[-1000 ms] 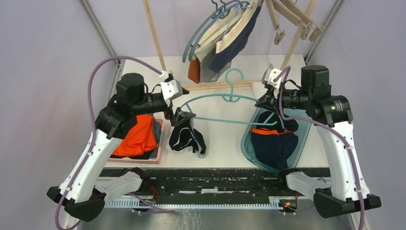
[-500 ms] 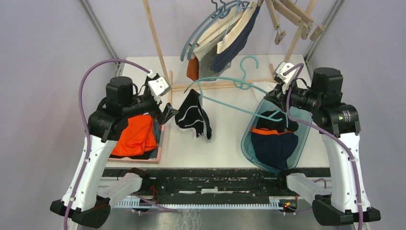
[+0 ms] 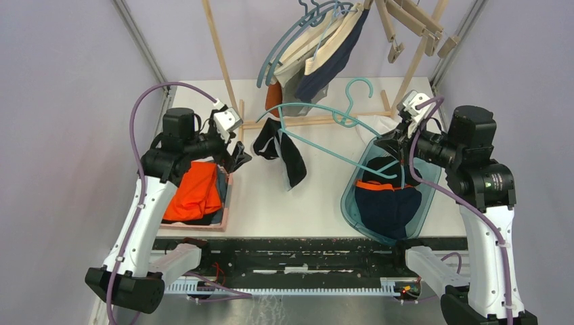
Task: Remove the underwear clipped to the hanger
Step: Remove the underwear from the hanger.
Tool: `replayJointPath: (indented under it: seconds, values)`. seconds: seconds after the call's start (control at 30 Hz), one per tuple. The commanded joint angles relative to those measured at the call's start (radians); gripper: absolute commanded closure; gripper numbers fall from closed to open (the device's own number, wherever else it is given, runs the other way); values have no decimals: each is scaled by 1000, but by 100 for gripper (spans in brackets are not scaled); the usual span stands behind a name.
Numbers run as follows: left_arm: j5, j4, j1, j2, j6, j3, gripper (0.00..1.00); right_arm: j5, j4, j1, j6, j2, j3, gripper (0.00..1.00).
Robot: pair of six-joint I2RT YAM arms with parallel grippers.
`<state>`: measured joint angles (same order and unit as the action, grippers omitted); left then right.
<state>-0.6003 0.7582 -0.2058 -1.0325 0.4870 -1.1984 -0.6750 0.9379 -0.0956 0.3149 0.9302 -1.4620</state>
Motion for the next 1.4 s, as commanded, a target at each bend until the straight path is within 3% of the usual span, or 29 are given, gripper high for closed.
replayJointPath:
  seconds: [0.0,0.2,0.37,0.53,0.73,0.9,1.07,1.27,1.37]
  values:
    - [-151,-207,3,6,4,33,8,-81,-57,4,-46,-1,-33,99]
    - [-293,-316,5,3,-21,94,8,-118,-52,6,-55,-4,-35,99]
    - [-334,-430,4,24,-71,178,10,-147,-48,5,-58,-7,-32,99]
    - [-367,-531,5,31,-168,216,37,-157,-47,5,-60,-13,-26,99]
    - [-423,-517,5,14,-177,208,64,-140,-65,6,-63,-15,-3,99]
    - [-432,-479,4,16,-153,192,95,-95,-74,8,-44,-19,24,99]
    - [-331,-464,27,58,-150,194,97,-2,-85,15,-34,-26,43,99]
    - [-16,-556,118,97,-316,180,97,208,-127,27,-45,-33,78,99]
    - [86,-582,152,98,-372,176,97,242,-138,28,-47,-31,86,99]
